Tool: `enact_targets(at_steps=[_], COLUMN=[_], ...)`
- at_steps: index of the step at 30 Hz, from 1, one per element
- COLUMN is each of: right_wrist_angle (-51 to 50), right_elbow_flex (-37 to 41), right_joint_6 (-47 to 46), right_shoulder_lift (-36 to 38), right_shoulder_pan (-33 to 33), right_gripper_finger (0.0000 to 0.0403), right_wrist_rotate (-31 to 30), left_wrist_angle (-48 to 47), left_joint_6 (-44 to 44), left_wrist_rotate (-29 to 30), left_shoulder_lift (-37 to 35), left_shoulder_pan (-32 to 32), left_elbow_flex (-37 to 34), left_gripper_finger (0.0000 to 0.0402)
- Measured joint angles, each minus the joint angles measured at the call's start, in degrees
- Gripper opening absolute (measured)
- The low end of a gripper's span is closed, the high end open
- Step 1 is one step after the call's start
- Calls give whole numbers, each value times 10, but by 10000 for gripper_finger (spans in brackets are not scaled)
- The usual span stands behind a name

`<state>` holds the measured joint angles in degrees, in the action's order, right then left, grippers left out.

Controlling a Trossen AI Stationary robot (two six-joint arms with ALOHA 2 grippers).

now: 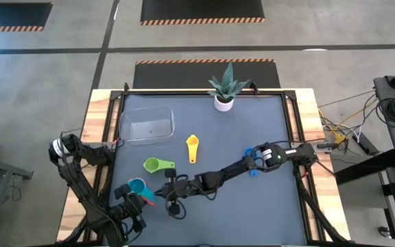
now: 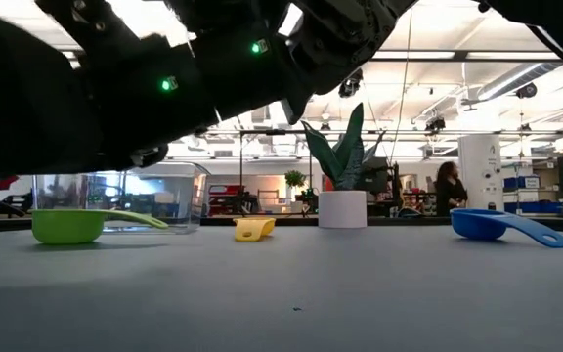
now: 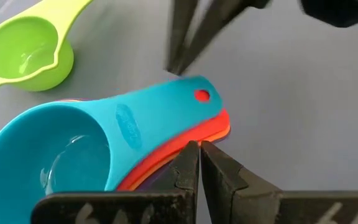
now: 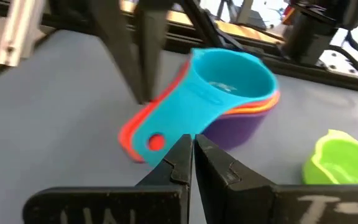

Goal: Nest measuring cups in basket
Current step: Stack the light blue measuring cup on top of the red measuring cup

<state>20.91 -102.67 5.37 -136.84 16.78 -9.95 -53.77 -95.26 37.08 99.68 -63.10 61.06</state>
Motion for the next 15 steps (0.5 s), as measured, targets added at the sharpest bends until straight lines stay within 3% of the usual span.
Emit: enact_targets(at_steps=[9,15], right_wrist_angle=[-10,-12], right_elbow_flex=[0,0], right_joint_6=[20,-8], right_shoulder_lift=[6,2], right_shoulder_pan=[0,-11], right_gripper_finger=[8,8], right_wrist_rotate=[-42,-31], left_wrist_angle=[3,4], left_joint_6=[0,0], left_wrist_rotate=[-5,-5], left_shoulder_lift=[0,0], left_shoulder_pan=[1,1], left_elbow_flex=[0,0], left_gripper_finger=[0,0])
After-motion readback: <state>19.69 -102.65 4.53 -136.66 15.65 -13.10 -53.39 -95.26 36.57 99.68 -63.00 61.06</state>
